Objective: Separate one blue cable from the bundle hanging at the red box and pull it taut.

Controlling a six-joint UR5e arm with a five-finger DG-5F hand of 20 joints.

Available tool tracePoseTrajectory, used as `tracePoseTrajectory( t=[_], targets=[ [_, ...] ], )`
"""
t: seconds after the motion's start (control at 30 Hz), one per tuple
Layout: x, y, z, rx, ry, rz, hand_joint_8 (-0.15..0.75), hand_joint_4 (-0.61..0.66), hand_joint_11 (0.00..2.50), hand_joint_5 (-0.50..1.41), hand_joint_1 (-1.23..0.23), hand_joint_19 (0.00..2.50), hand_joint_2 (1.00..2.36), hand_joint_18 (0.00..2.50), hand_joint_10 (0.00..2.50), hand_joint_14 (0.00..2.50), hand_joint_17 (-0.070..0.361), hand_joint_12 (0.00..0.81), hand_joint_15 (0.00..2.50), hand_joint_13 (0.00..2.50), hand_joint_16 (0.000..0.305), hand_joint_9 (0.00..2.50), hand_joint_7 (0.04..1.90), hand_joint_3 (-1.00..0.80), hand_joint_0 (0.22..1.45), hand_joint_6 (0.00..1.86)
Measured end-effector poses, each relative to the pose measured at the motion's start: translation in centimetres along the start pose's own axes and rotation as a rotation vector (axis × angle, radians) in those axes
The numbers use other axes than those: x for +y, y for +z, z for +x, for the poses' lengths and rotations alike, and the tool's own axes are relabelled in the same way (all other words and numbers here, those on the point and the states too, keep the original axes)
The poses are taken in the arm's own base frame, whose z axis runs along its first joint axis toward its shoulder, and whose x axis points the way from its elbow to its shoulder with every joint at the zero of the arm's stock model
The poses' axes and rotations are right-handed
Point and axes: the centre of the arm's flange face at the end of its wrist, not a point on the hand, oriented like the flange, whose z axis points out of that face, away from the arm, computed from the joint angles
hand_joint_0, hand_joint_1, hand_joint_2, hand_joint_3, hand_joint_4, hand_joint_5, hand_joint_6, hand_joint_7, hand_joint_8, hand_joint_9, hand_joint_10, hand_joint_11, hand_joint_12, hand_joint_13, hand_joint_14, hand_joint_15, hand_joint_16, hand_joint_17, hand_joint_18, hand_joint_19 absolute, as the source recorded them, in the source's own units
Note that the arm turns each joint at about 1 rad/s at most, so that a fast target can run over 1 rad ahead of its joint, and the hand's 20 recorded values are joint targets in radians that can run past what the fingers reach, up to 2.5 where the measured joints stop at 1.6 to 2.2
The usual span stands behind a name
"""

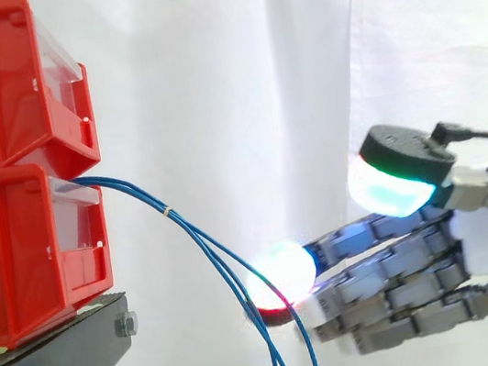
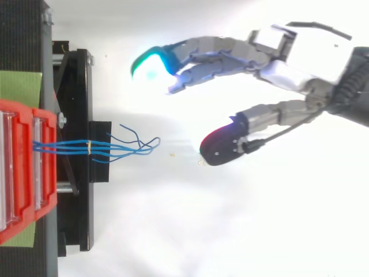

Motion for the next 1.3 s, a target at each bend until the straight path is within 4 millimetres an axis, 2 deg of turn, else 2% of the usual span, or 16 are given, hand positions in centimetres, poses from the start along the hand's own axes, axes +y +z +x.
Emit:
tracePoseTrajectory(
  t=[0.1,0.23,0.47,0.6,1.2,1.3],
  targets=[
    [0.0,1.1,0.7,0.022,0.008,0.008,0.209,0.19,0.00,-0.27,-0.78,0.09,1.00,0.00,0.00,0.00,0.105,0.338,0.04,0.10,0.047,0.00,0.70,-0.50,0.54,0.50],
    [0.2,1.6,1.2,0.031,0.002,0.002,0.244,0.25,0.00,-0.24,-0.82,0.05,1.00,0.12,0.00,0.00,0.104,0.351,0.02,0.21,0.046,0.08,0.70,-0.50,0.54,0.50],
    [-1.1,2.0,2.3,0.042,0.006,-0.012,0.270,0.32,0.00,-0.21,-0.78,0.10,1.00,0.19,0.00,0.00,0.101,0.356,0.05,0.29,0.045,0.16,0.72,-0.50,0.54,0.50],
    [-1.2,2.0,2.9,0.050,0.013,-0.017,0.288,0.33,0.00,-0.20,-0.77,0.14,1.00,0.25,0.00,0.00,0.100,0.361,0.08,0.34,0.045,0.23,0.76,-0.50,0.55,0.50],
    [-0.7,2.7,3.0,0.049,0.017,-0.071,0.315,0.37,0.00,-0.17,-0.73,0.23,1.00,0.35,0.00,0.01,0.100,0.369,0.16,0.44,0.045,0.34,0.85,-0.48,0.56,0.50],
    [-1.4,2.8,3.1,0.050,0.013,-0.065,0.317,0.37,0.00,-0.17,-0.73,0.24,1.00,0.36,0.00,0.01,0.100,0.369,0.17,0.45,0.045,0.35,0.85,-0.48,0.56,0.50]
  ],
)
